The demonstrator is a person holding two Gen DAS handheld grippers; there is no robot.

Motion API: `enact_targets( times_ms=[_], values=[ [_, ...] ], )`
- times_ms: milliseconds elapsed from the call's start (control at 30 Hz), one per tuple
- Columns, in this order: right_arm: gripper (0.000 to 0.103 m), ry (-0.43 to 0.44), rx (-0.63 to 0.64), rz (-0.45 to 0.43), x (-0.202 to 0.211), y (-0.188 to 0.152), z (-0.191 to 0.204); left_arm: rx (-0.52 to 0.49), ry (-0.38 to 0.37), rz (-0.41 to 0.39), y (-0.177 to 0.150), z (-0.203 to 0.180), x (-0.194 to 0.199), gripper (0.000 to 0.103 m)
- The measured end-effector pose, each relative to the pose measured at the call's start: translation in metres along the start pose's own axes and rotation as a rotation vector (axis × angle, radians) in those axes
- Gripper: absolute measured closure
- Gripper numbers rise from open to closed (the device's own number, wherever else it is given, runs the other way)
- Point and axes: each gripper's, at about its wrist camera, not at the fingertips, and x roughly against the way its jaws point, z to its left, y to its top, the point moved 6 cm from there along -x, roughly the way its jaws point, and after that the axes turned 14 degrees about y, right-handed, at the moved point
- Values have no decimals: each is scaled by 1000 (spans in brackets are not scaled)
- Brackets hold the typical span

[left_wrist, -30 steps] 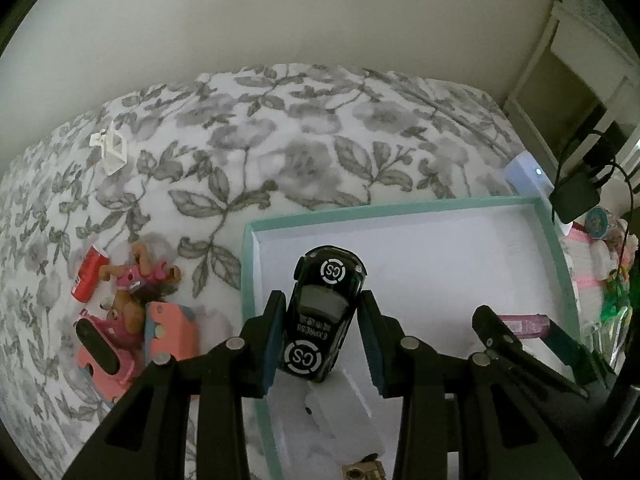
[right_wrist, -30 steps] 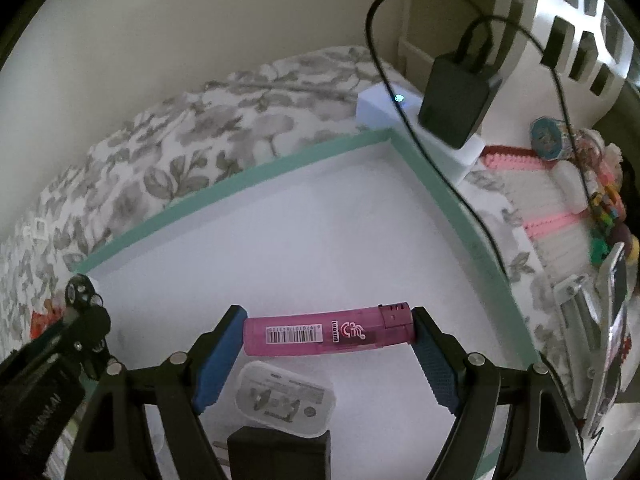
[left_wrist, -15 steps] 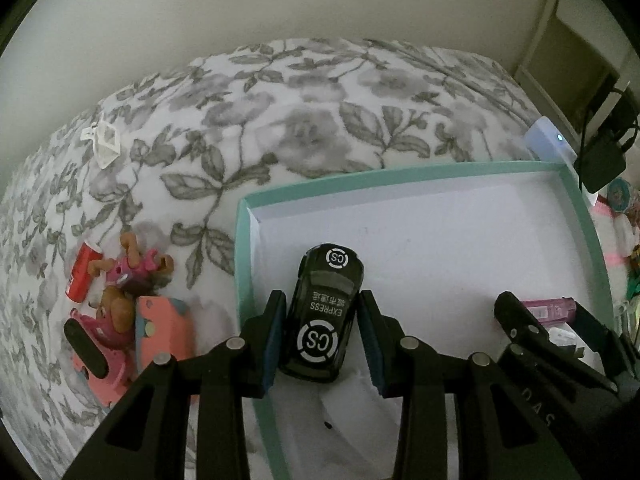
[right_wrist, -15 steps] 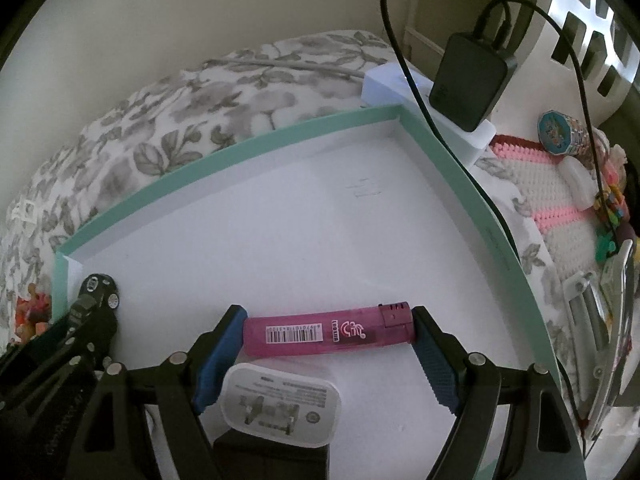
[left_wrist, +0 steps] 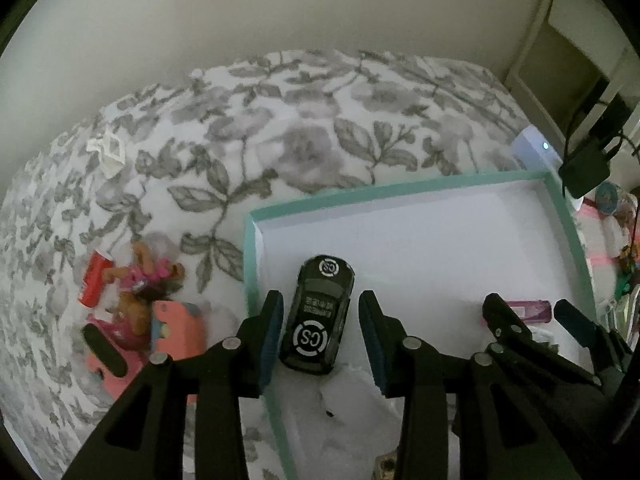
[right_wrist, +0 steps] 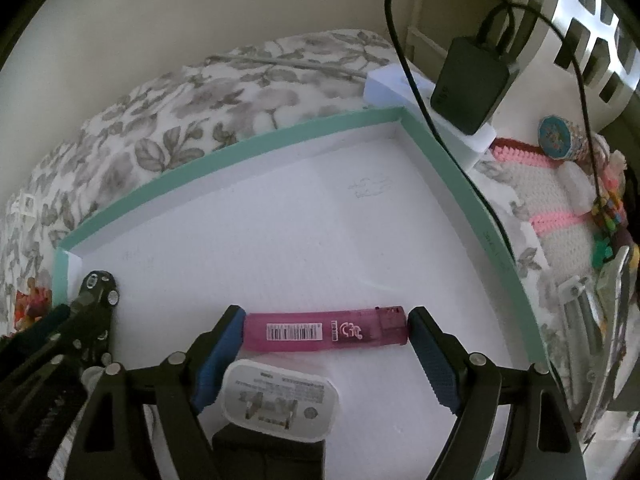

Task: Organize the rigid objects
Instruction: 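Lower the key fob and purple lighter into the tray and open both tools, then move both tools back over the remaining pile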

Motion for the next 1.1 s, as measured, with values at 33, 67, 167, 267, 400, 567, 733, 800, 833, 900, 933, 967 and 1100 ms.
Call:
enact_targets(
  times_ms=[33,67,167,267,400,567,733,800,833,900,933,967,1100],
  values=[
    [17,-2,3,-5,3,1,0,3,1,-7,2,2,3,62],
    [16,-3,7,-14,7,3,1,12,4,-13,3,6,8,62],
    [14,6,26,-33,18,9,5,40,12,-27,7,18,16,56],
    [13,14,44,-62,32,14,12,72,27,-47,9,31,26,53],
    [8,21,74,-92,49,18,25,132,46,-59,9,53,35,48],
    [1,43,111,-112,62,17,42,184,76,-52,5,74,36,43],
    [1,57,150,-112,64,13,57,225,107,-30,-3,96,30,41],
    [0,70,156,-111,63,11,62,253,114,-21,-6,106,28,37],
    [0,81,159,-110,62,10,65,269,118,-15,-8,113,26,37],
    [0,105,168,-106,61,7,73,296,132,-3,-11,125,23,32],
    [0,106,173,-107,60,6,76,308,140,0,-13,130,22,28],
    [0,105,183,-109,60,6,79,324,149,3,-15,138,20,20],
    [0,90,213,-99,55,2,89,403,202,18,-26,170,16,15]
  ],
)
